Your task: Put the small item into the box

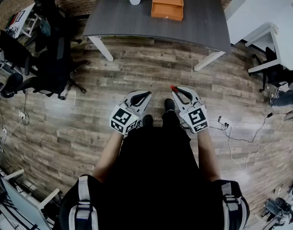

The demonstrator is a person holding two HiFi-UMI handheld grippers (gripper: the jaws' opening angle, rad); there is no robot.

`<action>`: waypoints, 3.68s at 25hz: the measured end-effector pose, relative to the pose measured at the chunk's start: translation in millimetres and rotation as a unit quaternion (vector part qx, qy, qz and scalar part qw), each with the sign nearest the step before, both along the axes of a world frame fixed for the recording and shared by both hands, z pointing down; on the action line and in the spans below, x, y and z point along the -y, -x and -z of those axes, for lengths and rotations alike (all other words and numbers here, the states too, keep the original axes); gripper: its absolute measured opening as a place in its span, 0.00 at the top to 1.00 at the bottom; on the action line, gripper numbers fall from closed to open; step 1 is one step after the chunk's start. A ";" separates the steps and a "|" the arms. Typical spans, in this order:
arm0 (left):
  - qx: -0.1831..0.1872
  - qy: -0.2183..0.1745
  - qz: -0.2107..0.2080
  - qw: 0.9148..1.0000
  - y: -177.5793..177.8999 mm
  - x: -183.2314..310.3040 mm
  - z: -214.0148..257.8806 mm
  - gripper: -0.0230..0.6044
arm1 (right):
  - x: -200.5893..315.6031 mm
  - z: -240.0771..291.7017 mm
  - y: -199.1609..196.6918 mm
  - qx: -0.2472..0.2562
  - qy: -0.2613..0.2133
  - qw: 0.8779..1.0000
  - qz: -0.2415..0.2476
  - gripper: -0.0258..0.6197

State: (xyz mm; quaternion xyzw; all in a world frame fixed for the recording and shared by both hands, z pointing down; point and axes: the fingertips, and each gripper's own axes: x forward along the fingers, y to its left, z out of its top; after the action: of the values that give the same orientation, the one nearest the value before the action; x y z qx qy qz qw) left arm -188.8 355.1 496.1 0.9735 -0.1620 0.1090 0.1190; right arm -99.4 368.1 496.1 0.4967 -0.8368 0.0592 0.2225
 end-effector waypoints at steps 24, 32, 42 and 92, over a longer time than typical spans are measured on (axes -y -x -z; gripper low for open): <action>-0.005 -0.051 -0.013 0.999 -31.2 -6.0 47.6 0.93 | -1.3 -7.2 -20.2 0.032 0.007 0.999 0.016 0.86; 0.007 -0.063 0.011 0.998 -47.4 19.4 56.5 0.93 | 34.8 -0.7 -28.6 0.035 -0.002 0.998 0.050 0.86; 0.016 -0.063 0.043 0.997 -75.6 55.5 57.8 0.93 | 82.8 2.5 -51.4 0.050 -0.007 0.994 0.095 0.86; 0.038 -0.044 0.146 0.988 -169.7 140.4 43.2 0.93 | 178.5 -13.1 -161.4 0.059 0.007 0.983 0.174 0.86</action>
State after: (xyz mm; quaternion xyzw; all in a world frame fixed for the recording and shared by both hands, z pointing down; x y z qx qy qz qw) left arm -19.1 214.6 453.0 0.9388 -0.3114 0.1207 0.0843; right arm 62.0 189.6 509.2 0.3378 -0.9217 0.0547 0.1829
